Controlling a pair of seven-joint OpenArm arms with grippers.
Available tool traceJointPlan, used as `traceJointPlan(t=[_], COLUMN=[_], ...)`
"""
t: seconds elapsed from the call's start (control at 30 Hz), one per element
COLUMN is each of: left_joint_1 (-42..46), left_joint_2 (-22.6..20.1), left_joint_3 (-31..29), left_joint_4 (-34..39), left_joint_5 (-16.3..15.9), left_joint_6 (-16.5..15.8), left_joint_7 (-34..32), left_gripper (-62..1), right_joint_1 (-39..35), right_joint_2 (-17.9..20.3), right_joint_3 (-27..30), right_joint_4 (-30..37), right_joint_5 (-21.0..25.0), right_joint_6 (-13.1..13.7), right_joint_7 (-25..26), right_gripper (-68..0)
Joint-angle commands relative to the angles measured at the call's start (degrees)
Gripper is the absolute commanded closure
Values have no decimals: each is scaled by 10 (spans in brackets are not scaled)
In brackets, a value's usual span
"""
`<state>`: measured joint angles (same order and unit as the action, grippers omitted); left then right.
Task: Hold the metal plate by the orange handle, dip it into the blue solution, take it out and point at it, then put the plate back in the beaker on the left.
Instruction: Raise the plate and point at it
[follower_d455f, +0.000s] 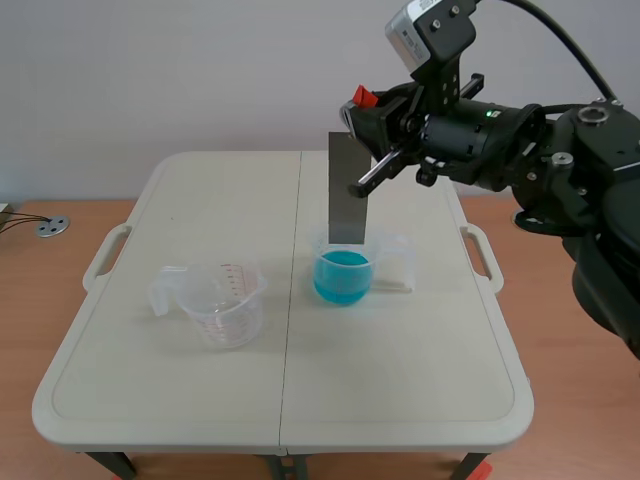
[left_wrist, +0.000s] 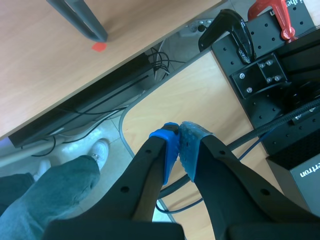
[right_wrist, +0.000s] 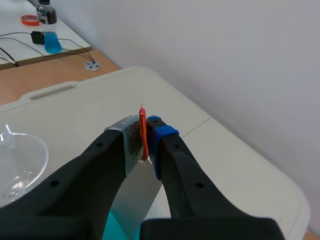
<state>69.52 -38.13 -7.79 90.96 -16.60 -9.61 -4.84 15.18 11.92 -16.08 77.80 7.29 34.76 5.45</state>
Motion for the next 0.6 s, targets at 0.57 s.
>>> traceJointPlan(t=[0.57], left_joint_1=[-201], left_joint_2=[-91], left_joint_3=[0], left_joint_4=[44], left_joint_5=[-85], left_joint_6=[-4], left_joint_7=[-18], left_gripper=[-16], right_joint_1=[7], right_joint_2=[3], right_joint_3=[8], right_joint_4=[118], right_joint_5=[9], right_joint_6=[-2], right_joint_7=[-45], right_gripper=[-14])
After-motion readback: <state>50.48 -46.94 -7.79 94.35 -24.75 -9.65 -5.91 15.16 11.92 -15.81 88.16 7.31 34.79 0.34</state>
